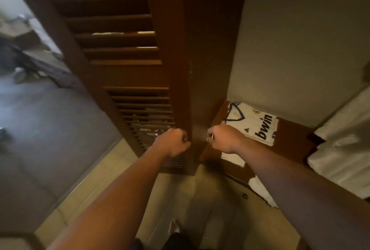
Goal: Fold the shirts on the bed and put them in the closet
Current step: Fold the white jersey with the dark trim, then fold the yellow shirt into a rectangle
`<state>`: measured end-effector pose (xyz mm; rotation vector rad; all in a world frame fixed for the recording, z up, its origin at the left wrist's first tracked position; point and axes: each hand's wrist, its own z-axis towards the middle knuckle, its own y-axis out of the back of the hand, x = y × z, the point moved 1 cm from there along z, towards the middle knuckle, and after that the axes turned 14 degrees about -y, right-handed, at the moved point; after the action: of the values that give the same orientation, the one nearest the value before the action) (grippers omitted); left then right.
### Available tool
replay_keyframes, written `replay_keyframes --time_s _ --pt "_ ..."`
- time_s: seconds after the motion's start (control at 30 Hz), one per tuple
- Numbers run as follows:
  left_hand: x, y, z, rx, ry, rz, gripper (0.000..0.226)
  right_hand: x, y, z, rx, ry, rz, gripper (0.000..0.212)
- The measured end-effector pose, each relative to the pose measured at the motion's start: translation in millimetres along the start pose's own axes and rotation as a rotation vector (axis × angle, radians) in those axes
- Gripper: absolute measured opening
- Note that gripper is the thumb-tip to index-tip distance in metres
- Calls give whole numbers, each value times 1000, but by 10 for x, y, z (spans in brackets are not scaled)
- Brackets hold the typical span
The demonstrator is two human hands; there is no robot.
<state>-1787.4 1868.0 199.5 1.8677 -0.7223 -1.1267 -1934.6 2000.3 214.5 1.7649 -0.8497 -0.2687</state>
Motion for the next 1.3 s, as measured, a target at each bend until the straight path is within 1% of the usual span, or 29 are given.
replay_keyframes --time_s 0.13,0.2,0.27,0.37,0.43,0.47,0.53,0.63,0.77,0.9,0.93,1.0,1.13,1.2,1.3 --pt "500 133 -364 -81 119 -47 8 630 -35 220 77 119 -18 20" --pt "870 235 -609 -139 188 -68 12 1056 -106 378 120 200 -35 20" --pt "1221 305 -824 -180 213 -101 16 1454 -198 498 148 258 -58 19" --pt "1742 352 -1122 -151 305 -73 17 2040 -360 660 181 330 -110 20" --pt "2183 373 -1283 -177 394 -93 28 2464 -461 801 205 382 -151 22" --pt "2325 369 -1321 -185 430 -114 30 2586 -488 840 206 398 -150 22" --pt "2772 450 -1483 -218 500 -167 31 3117 -588 1020 223 432 -159 23" --pt "3278 590 -1706 -259 561 -202 31 3856 -731 1229 240 461 -207 25" --pt "3888 782 -2023 -264 646 -234 32 4704 -963 1490 245 530 -238 29" --pt "4593 990 -2354 -294 734 -272 28 5533 -1176 1715 253 607 -295 25" --pt "4692 1009 -2395 -304 735 -281 29 5633 -1193 1765 259 614 -297 24" --pt "4985 1078 -2484 -322 749 -319 30 5964 -1267 1949 293 666 -309 24" --pt "5662 1217 -2588 -372 799 -395 23 6730 -1457 2403 342 742 -344 23" --pt "6047 1309 -2613 -398 830 -418 24 7164 -1557 2659 356 773 -359 23" --pt "6673 1496 -2645 -420 904 -463 26 7887 -1658 3084 427 807 -361 24"
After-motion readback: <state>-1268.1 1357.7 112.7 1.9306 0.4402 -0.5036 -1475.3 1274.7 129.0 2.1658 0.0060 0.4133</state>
